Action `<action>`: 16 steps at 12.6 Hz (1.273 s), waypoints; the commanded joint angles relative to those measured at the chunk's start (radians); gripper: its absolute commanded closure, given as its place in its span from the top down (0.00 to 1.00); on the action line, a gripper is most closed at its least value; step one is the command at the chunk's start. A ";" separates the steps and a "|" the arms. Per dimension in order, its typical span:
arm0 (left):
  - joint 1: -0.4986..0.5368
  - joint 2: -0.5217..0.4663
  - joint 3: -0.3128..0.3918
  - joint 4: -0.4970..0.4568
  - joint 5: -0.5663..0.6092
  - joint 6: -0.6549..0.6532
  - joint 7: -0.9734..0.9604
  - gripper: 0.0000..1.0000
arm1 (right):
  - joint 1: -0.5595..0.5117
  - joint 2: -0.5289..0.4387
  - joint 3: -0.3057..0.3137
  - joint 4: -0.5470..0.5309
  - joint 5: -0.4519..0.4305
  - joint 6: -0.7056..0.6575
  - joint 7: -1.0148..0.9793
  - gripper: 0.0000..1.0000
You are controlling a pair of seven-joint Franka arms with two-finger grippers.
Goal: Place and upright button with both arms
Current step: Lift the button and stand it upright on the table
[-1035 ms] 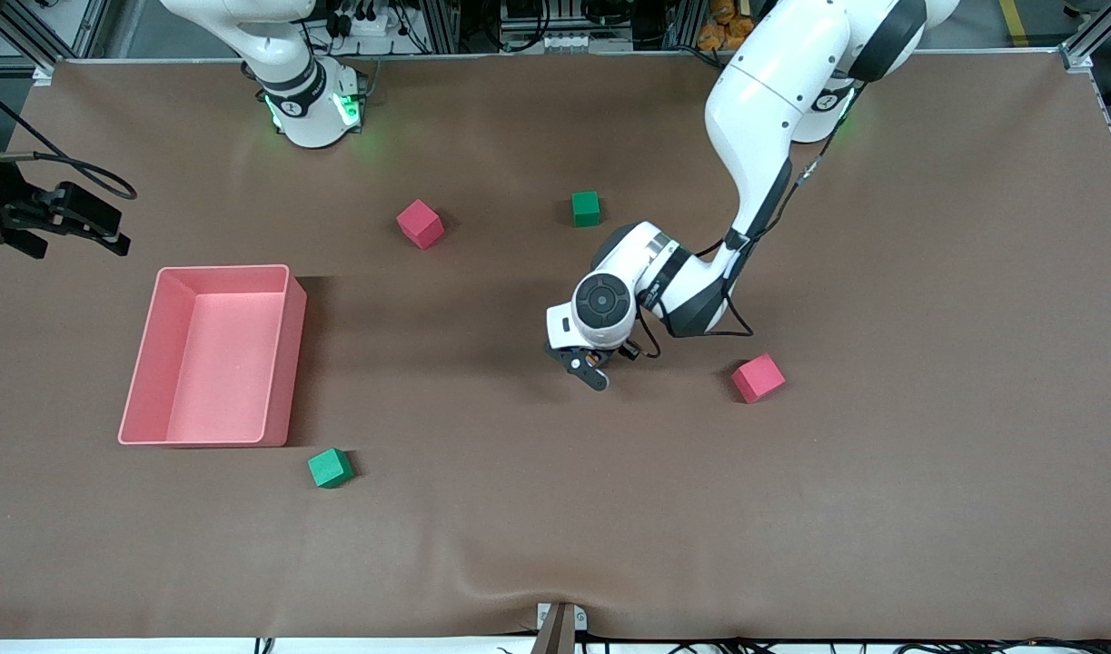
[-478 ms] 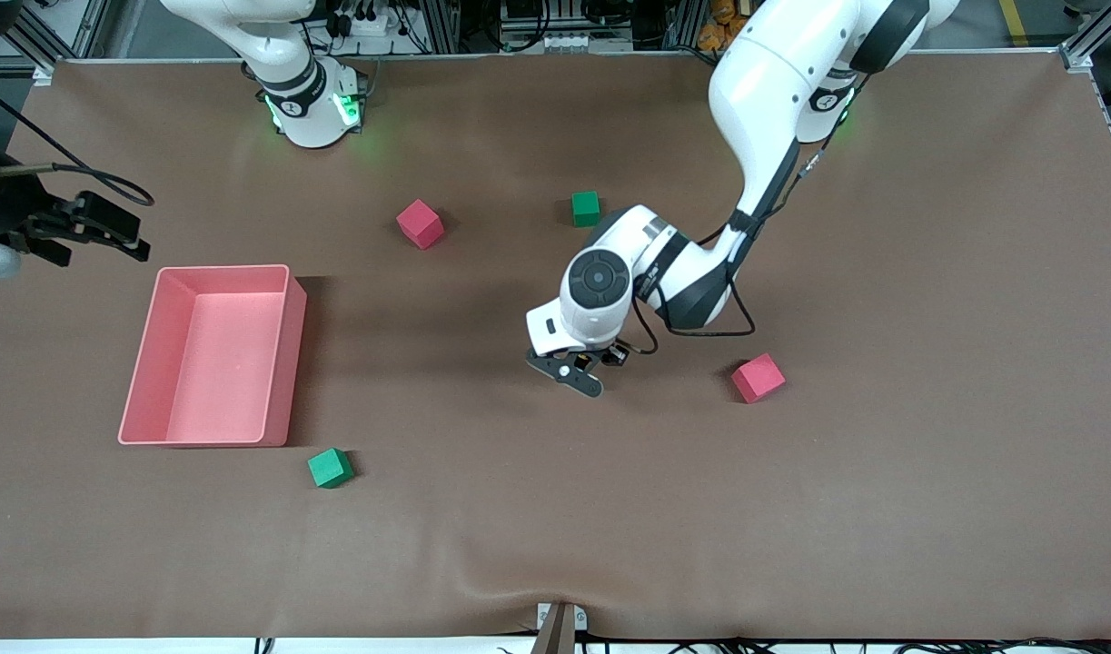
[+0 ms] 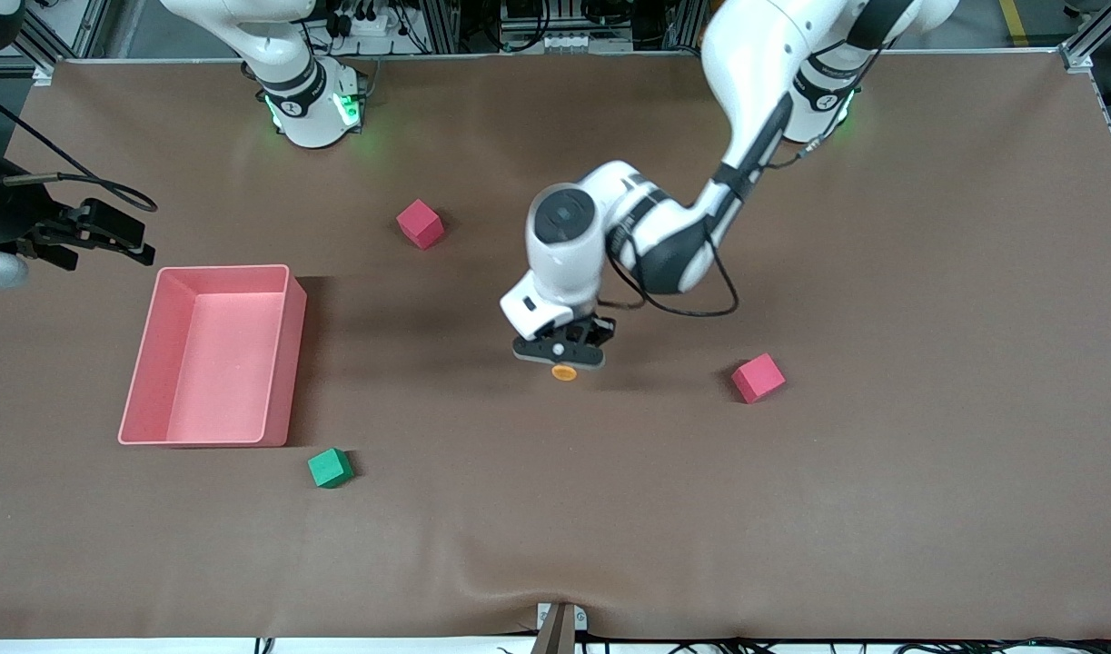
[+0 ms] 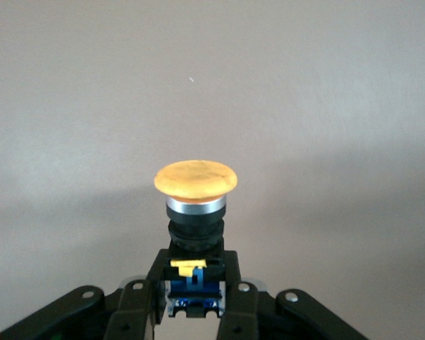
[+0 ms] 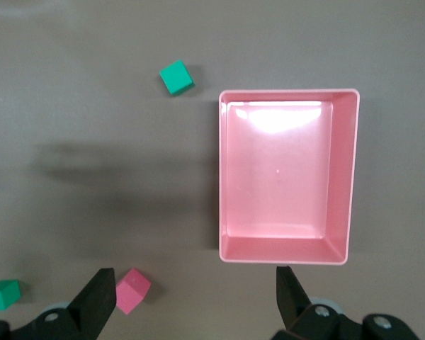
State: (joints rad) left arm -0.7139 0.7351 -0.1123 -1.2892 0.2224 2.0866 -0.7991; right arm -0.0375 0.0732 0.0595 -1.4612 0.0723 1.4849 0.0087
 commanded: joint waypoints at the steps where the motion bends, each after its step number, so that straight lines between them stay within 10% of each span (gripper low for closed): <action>1: -0.024 -0.013 0.013 -0.009 0.089 0.026 -0.162 0.00 | -0.009 -0.007 0.005 0.018 0.006 -0.073 0.001 1.00; 16: -0.237 0.121 0.008 -0.087 1.036 0.082 -1.444 0.00 | -0.004 -0.039 0.008 0.024 -0.039 -0.146 0.008 1.00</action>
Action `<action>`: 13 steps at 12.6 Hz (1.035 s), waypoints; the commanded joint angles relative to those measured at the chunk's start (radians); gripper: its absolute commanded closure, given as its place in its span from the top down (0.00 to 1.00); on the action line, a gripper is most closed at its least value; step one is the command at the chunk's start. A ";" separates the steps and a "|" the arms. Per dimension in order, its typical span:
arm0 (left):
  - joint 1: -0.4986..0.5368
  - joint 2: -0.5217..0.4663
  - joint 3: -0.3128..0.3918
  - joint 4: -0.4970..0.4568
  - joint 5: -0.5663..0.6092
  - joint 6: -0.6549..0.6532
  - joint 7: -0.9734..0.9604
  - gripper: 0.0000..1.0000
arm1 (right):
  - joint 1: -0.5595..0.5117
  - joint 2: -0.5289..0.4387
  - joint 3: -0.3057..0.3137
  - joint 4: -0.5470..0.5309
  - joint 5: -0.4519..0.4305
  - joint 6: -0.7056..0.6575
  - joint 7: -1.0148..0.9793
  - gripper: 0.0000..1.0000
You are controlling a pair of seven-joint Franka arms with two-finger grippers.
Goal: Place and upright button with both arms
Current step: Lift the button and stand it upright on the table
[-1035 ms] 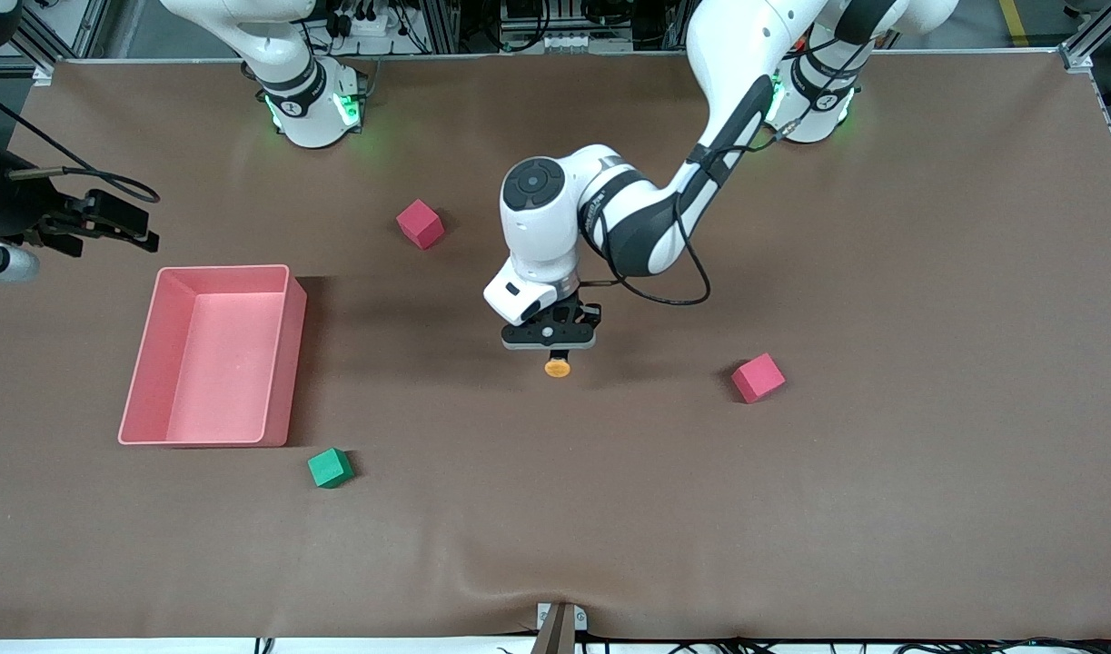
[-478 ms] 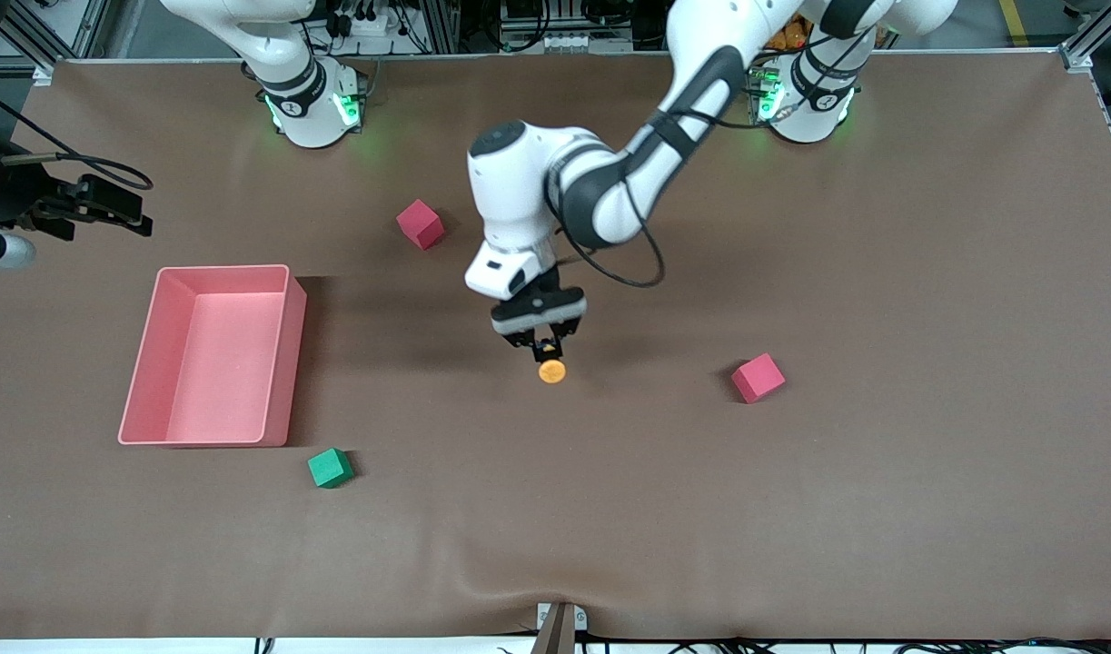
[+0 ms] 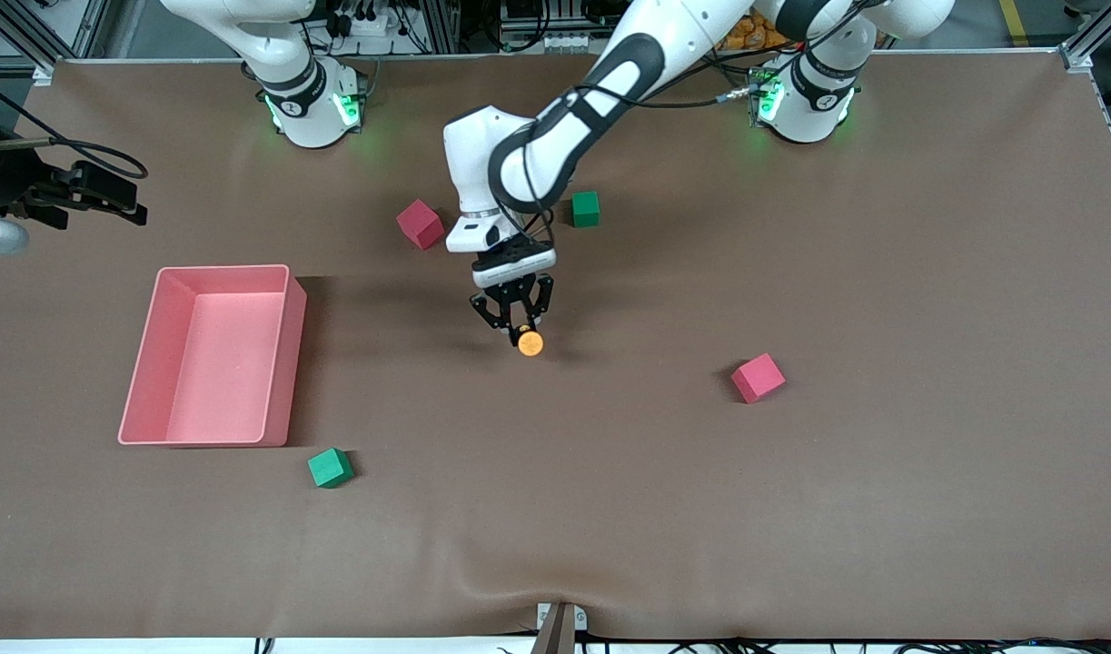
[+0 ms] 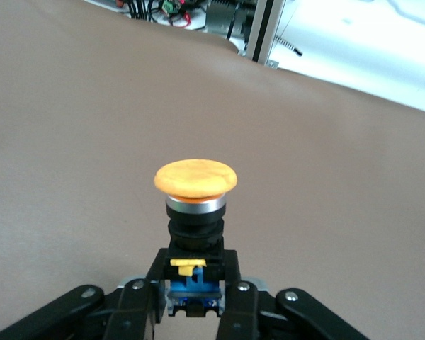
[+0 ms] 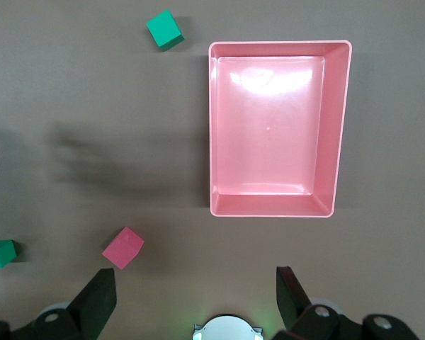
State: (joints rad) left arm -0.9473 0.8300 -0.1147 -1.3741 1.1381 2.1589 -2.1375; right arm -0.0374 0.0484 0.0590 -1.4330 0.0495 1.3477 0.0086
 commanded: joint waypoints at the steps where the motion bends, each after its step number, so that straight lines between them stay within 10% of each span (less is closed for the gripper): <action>1: -0.008 0.043 0.010 -0.003 0.164 0.010 -0.146 0.00 | -0.006 -0.015 0.008 -0.003 -0.017 -0.009 0.008 1.00; 13: -0.028 0.212 0.043 -0.023 0.502 -0.030 -0.150 0.00 | -0.012 -0.012 0.004 0.005 -0.019 -0.009 0.007 1.00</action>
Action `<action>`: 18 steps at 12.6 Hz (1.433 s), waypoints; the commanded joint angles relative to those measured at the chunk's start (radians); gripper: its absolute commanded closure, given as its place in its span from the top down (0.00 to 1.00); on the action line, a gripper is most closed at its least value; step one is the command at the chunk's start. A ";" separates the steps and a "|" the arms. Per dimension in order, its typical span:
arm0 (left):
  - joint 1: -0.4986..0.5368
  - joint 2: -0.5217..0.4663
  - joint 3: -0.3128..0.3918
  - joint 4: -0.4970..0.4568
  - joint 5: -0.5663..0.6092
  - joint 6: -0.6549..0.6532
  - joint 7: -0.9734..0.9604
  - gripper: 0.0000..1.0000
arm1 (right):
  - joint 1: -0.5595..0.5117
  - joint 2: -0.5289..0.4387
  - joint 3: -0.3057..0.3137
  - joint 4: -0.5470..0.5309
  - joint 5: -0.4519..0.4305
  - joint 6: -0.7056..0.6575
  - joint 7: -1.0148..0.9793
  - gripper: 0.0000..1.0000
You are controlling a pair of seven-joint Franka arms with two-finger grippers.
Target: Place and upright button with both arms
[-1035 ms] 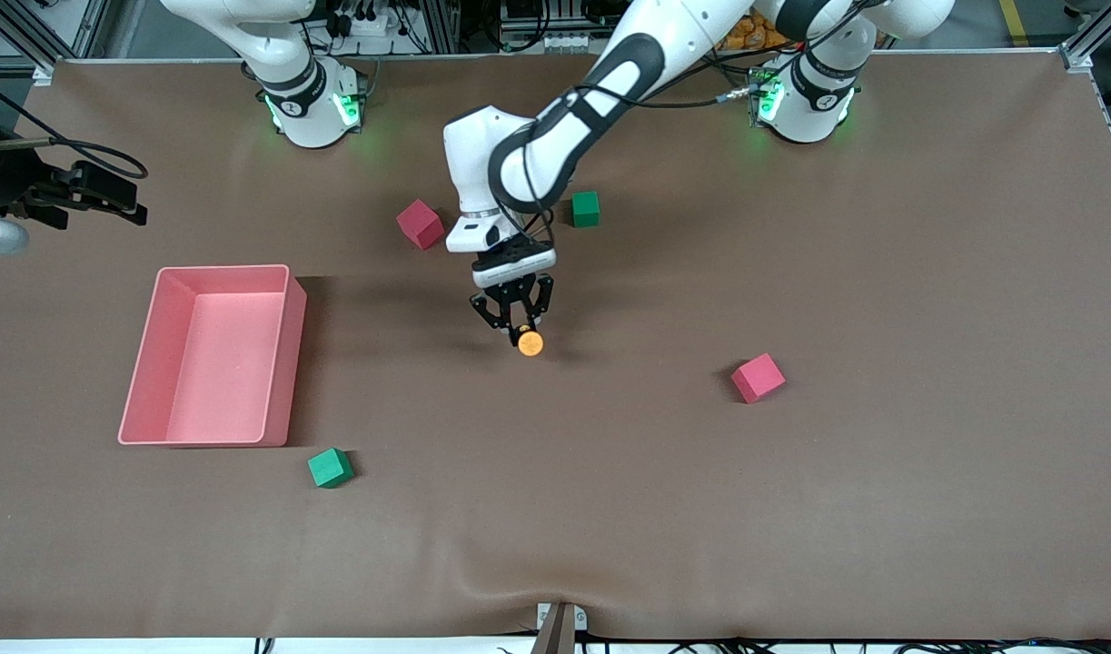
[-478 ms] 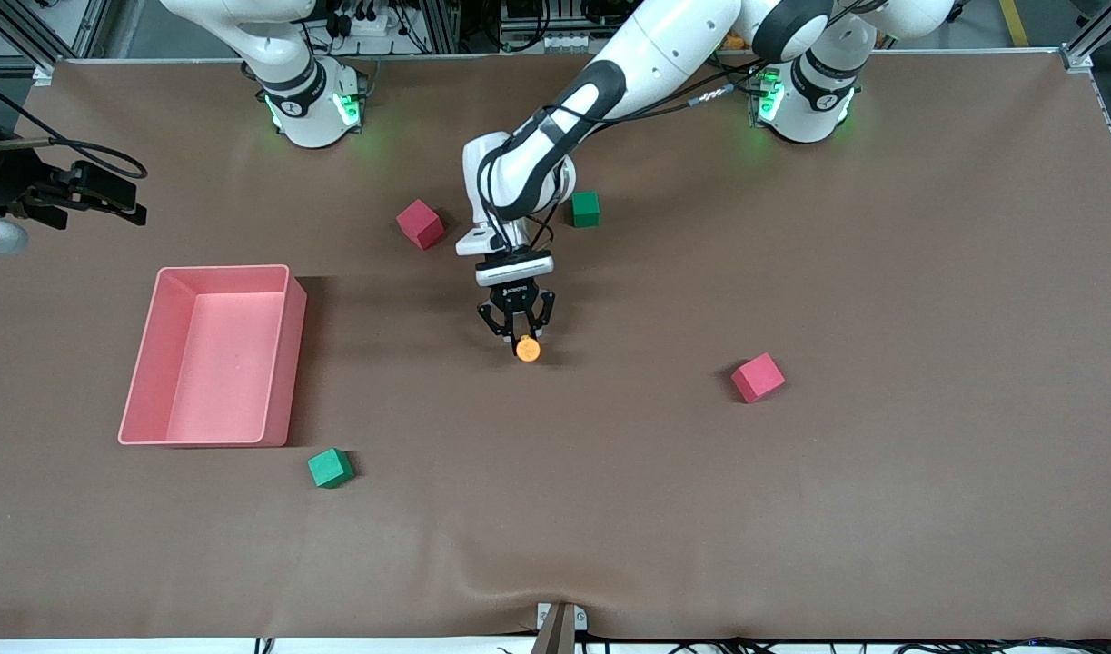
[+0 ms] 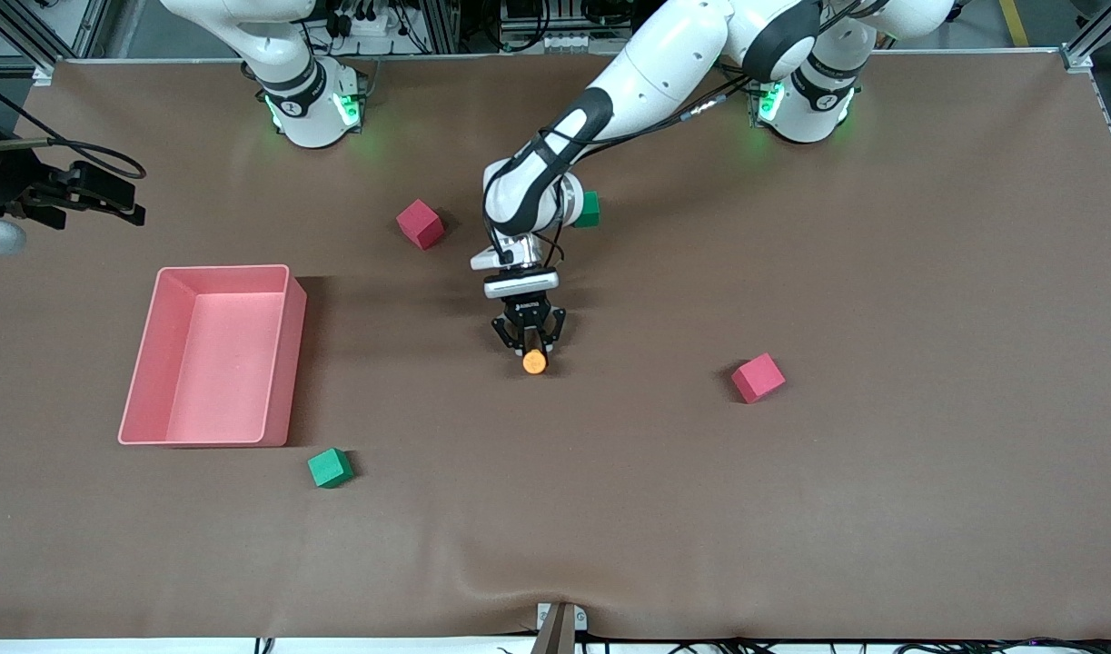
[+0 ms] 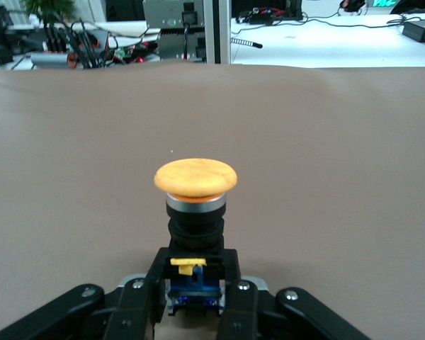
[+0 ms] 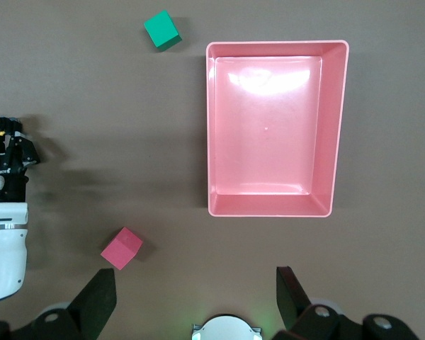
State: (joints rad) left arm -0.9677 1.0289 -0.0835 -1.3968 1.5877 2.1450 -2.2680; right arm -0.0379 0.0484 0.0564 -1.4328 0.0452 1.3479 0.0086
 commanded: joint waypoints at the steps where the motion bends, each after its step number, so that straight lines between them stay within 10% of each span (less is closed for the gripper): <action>1: -0.008 0.020 0.011 -0.002 0.069 -0.040 -0.019 0.00 | -0.013 -0.012 0.005 0.005 -0.015 -0.009 0.007 1.00; 6: -0.016 0.022 0.010 -0.002 0.092 -0.073 -0.021 0.12 | -0.013 -0.012 0.007 0.005 -0.015 -0.009 0.005 1.00; 7: -0.016 0.017 0.007 -0.002 0.089 -0.073 -0.019 0.88 | -0.011 -0.010 0.007 0.005 -0.015 -0.007 0.005 1.00; 8: -0.019 0.017 0.004 0.001 0.084 -0.073 -0.015 1.00 | -0.013 -0.010 0.007 0.006 -0.015 -0.007 0.005 1.00; 12: -0.055 -0.007 0.001 0.004 -0.032 -0.088 -0.010 1.00 | -0.011 -0.010 0.007 0.006 -0.015 -0.007 0.005 1.00; 18: -0.125 -0.226 -0.001 0.013 -0.539 -0.174 0.301 1.00 | -0.011 -0.010 0.007 0.006 -0.015 -0.007 0.005 1.00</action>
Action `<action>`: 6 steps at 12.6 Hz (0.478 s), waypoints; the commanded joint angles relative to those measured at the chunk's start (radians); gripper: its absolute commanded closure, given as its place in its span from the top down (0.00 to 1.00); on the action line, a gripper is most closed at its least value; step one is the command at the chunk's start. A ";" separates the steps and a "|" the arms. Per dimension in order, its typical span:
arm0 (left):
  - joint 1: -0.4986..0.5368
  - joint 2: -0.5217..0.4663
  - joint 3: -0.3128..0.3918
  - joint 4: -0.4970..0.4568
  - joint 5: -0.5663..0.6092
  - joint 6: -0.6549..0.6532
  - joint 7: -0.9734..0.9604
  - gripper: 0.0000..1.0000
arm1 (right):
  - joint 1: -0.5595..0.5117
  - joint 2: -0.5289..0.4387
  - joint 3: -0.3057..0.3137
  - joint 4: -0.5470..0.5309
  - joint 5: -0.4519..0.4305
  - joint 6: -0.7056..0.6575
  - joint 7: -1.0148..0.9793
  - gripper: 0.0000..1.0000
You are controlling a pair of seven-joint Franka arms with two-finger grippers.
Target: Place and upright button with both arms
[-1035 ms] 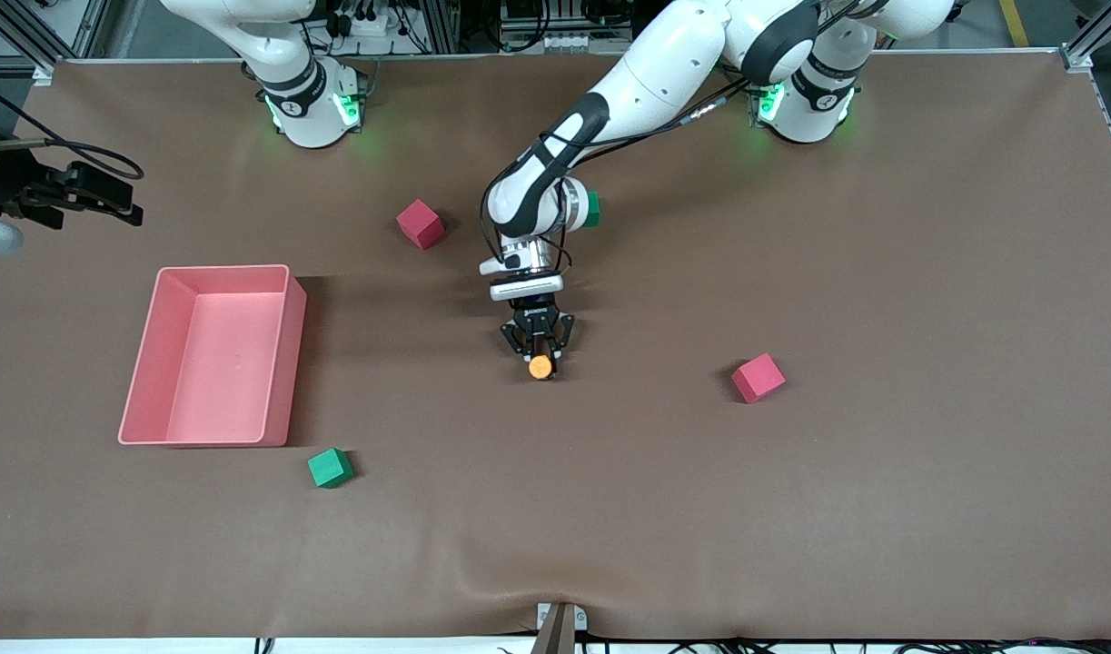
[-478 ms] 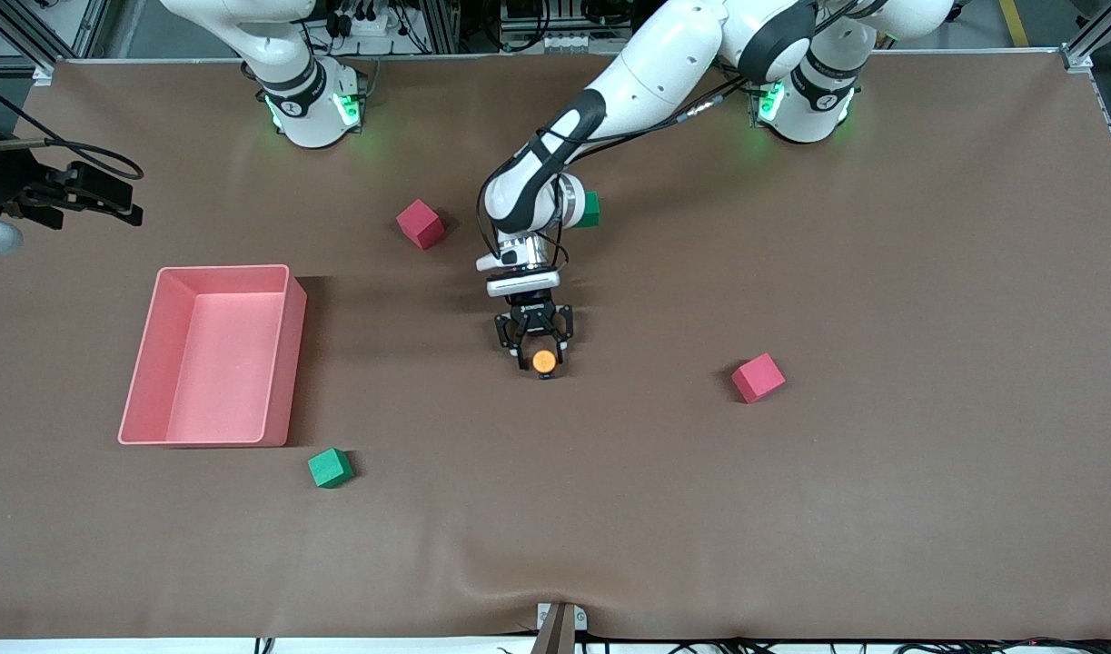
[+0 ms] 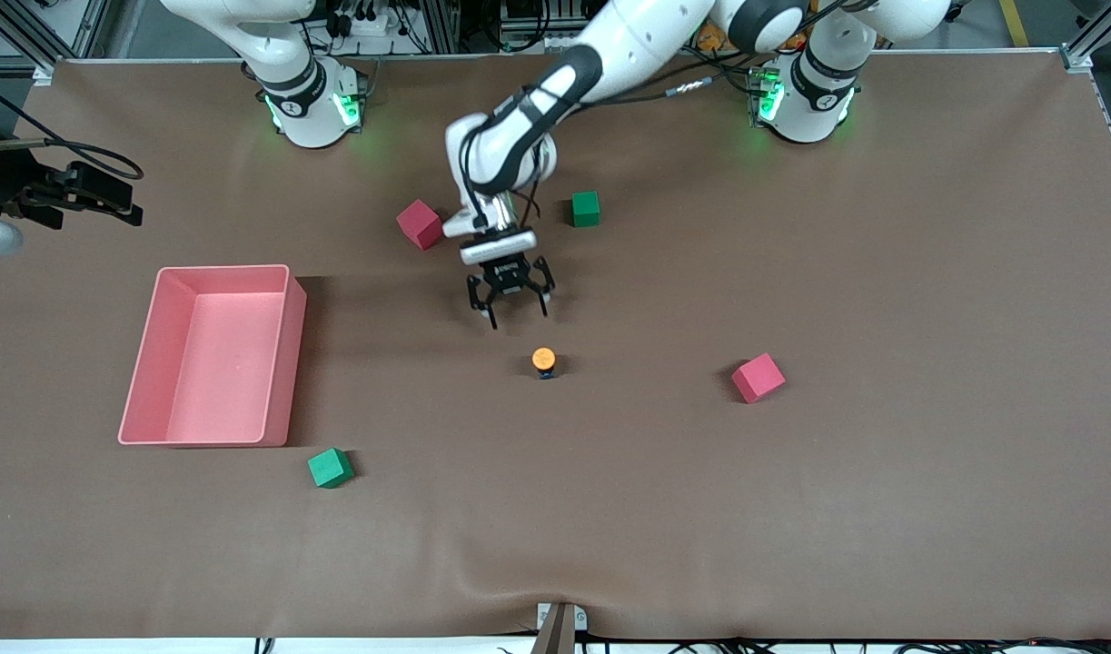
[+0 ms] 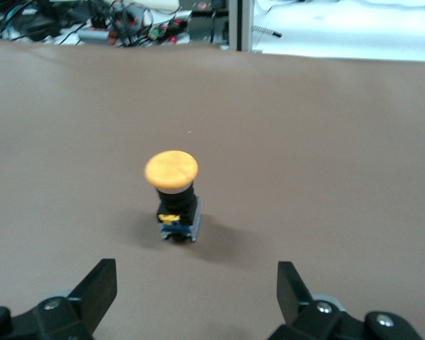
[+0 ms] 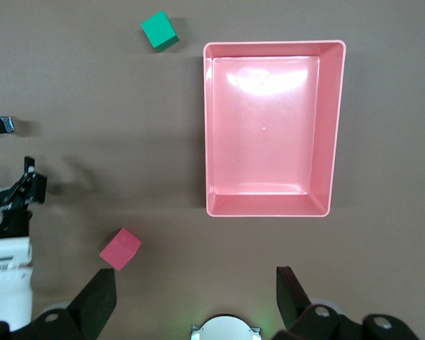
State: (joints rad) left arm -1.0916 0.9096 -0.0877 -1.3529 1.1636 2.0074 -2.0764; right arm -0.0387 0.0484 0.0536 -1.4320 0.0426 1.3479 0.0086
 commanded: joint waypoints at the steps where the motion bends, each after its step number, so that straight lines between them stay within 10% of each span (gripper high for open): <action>1: 0.005 -0.161 0.003 -0.031 -0.196 -0.048 0.181 1.00 | -0.010 -0.010 0.009 0.005 -0.012 -0.007 0.005 1.00; 6: 0.129 -0.398 0.013 -0.032 -0.502 -0.073 0.552 1.00 | -0.010 -0.010 0.009 0.005 -0.013 -0.007 0.005 1.00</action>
State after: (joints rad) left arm -1.0154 0.6026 -0.0696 -1.3424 0.7397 1.9513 -1.6204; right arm -0.0389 0.0484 0.0535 -1.4310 0.0418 1.3480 0.0086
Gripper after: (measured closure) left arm 0.000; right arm 0.000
